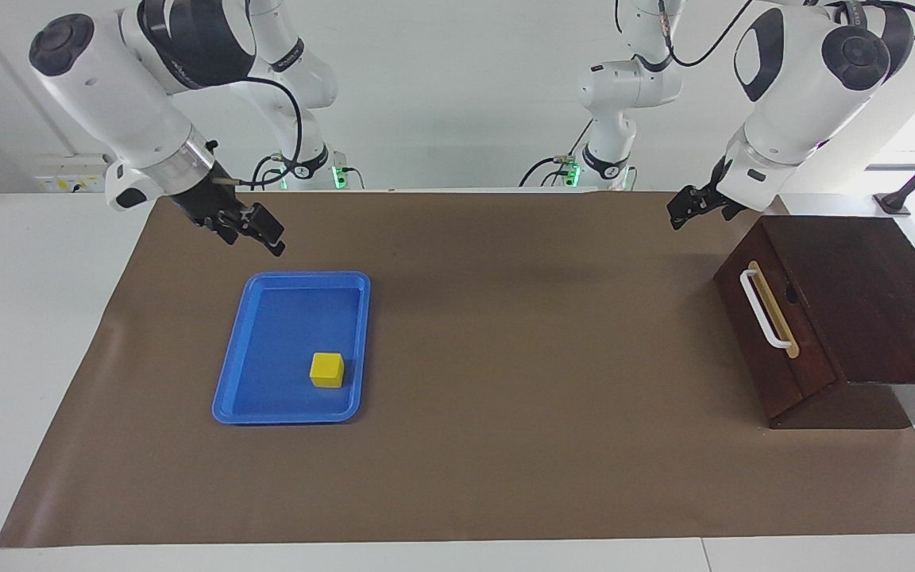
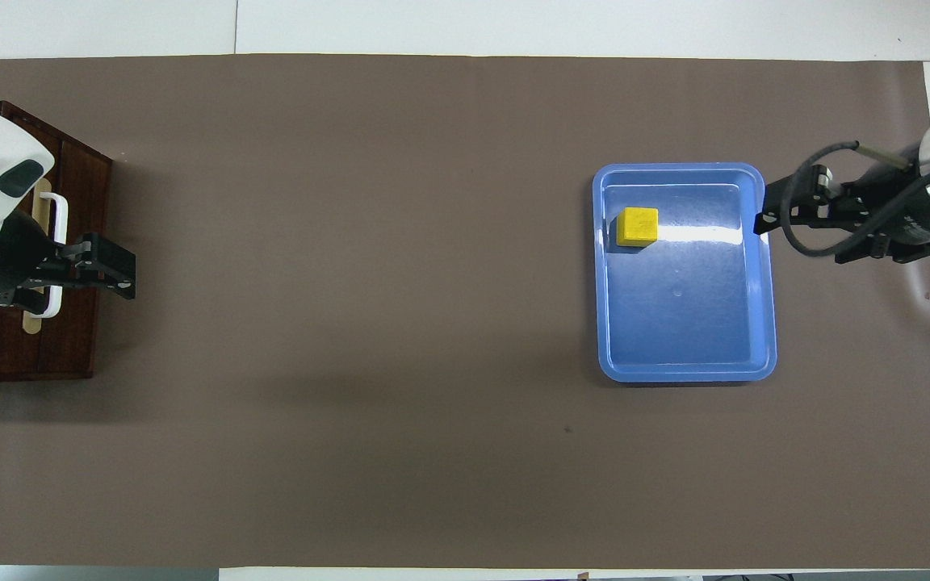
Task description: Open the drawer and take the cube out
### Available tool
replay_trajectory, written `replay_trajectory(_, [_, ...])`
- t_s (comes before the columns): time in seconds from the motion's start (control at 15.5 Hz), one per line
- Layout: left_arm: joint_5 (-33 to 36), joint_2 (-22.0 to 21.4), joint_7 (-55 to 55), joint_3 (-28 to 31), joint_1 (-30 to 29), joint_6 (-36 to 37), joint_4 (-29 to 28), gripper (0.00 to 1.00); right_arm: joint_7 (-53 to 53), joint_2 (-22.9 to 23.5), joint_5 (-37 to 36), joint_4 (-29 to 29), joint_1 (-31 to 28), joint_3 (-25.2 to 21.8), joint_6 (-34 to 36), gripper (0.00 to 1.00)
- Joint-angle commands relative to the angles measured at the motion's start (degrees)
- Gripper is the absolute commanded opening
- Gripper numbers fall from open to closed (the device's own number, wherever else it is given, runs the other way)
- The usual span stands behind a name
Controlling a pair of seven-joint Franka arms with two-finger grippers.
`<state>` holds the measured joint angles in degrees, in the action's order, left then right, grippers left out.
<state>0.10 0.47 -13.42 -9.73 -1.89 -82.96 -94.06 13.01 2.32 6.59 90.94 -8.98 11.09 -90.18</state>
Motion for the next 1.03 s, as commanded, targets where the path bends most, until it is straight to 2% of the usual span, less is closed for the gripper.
replay_trajectory(0.0, [-0.6, -1.4, 0.1, 0.3, -0.7, 1.1, 0.2, 1.00, -15.2, -2.8, -5.9, 0.9, 0.3, -0.6, 0.6, 1.00])
replay_trajectory(0.06, [-0.6, -1.4, 0.1, 0.3, -1.0, 1.1, 0.2, 1.00, -18.7, -3.3, -7.5, 0.9, 1.9, -1.9, 0.7, 1.00])
replay_trajectory(0.19, [-0.6, -1.4, 0.1, 0.3, -1.3, 1.1, 0.2, 1.00, -21.5, -3.9, -8.4, 0.4, 9.2, -9.6, 3.0, 1.00])
replay_trajectory(0.26, [-0.6, -1.4, 0.1, 0.3, -1.2, 1.1, 0.2, 1.00, -22.1, -4.0, -8.4, 0.4, 11.0, -11.5, 3.9, 1.00])
replay_trajectory(0.64, [-0.6, -1.7, 0.1, 0.3, -1.2, 1.1, 0.2, 1.00, -22.2, -5.7, -7.6, 4.3, 9.2, -11.5, 3.8, 1.00])
replay_trajectory(0.97, [-0.6, -1.7, 0.1, 0.3, -1.2, 1.1, 0.2, 1.00, -22.1, -5.7, -7.4, 4.0, 8.4, -11.6, 4.4, 1.00])
